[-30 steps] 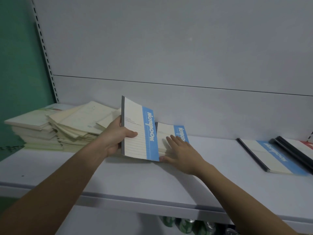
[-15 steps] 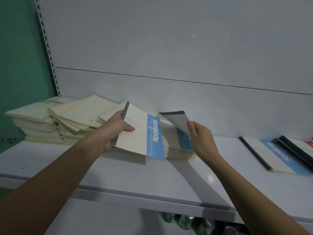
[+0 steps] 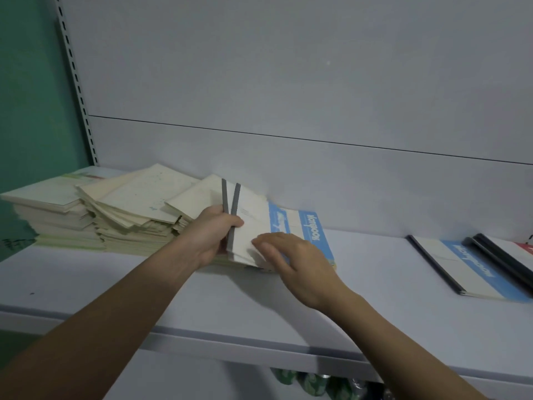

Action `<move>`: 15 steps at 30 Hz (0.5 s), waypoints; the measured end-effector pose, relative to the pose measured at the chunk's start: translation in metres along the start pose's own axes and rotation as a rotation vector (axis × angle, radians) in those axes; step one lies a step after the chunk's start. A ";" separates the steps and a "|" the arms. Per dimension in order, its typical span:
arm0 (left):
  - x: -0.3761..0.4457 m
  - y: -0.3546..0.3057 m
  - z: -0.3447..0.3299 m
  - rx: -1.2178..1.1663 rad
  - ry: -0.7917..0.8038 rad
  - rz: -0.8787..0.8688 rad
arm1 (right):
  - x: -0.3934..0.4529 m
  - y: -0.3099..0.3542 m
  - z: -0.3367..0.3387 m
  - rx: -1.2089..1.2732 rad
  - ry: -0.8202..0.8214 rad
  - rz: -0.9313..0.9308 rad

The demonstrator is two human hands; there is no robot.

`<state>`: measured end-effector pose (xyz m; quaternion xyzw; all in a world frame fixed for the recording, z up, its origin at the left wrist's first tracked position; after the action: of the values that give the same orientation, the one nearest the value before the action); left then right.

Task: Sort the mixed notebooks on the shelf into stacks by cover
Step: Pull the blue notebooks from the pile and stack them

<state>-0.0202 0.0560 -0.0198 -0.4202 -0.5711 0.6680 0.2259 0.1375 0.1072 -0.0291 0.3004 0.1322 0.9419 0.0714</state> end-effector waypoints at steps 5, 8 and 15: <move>-0.002 -0.011 0.013 0.032 -0.092 -0.076 | 0.004 -0.064 0.005 -0.094 -0.197 -0.332; -0.002 -0.018 0.025 0.017 -0.138 -0.086 | 0.000 -0.087 -0.010 -0.166 0.062 -0.306; 0.002 -0.016 0.042 -0.115 -0.186 -0.026 | -0.005 -0.090 -0.036 -0.498 0.362 -0.222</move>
<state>-0.0586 0.0368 -0.0057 -0.3611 -0.6324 0.6673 0.1563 0.1255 0.1847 -0.0862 0.0852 -0.0597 0.9699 0.2203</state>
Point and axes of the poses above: each hand's wrist, its own x-axis towards the middle knuckle, its own z-axis out of the back of the hand, y = z × x, the point moved 5 cm from there along x, towards the middle knuckle, and after that the axes turned 12 degrees about z, right-handed, at the moved point
